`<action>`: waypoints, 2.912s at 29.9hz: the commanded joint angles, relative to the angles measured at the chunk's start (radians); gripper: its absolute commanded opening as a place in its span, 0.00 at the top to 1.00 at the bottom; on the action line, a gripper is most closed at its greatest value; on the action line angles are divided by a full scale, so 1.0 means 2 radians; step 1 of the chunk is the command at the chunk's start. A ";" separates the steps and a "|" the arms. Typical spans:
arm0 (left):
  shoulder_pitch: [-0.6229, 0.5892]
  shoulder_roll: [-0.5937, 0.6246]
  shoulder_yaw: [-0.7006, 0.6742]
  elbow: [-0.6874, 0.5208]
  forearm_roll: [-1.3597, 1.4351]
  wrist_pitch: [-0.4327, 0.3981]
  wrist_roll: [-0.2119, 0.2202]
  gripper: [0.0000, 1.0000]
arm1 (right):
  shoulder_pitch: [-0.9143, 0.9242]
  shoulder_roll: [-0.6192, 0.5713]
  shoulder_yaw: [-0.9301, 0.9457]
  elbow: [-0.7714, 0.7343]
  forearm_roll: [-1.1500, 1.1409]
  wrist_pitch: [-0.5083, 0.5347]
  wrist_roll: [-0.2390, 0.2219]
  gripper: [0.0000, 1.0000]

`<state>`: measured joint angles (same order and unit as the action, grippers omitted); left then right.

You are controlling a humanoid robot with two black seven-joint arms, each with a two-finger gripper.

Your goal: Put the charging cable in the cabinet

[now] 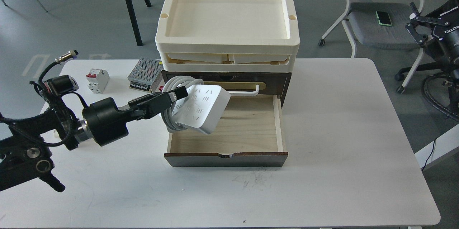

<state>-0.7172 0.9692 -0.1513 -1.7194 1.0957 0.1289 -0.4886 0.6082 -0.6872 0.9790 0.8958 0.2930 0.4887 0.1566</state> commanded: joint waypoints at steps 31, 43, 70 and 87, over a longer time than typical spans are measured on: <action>0.022 -0.272 0.078 0.358 -0.018 0.048 0.000 1.00 | -0.004 0.000 0.001 0.000 0.000 0.000 0.001 0.00; 0.046 -0.335 0.077 0.438 -0.016 0.060 0.000 0.69 | -0.005 -0.003 0.001 0.000 0.001 0.000 0.001 0.00; 0.064 -0.041 -0.110 0.140 -0.190 -0.115 0.000 0.06 | 0.012 0.002 -0.006 0.002 -0.002 0.000 0.001 0.00; -0.040 -0.107 -0.250 0.394 -0.505 -0.309 0.000 0.04 | 0.019 0.043 -0.009 -0.014 0.000 0.000 0.003 0.00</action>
<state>-0.7810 0.7824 -0.6703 -0.9541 0.1005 -0.4888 -0.4888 0.6622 -0.6061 0.9571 0.8678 0.2922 0.4887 0.1622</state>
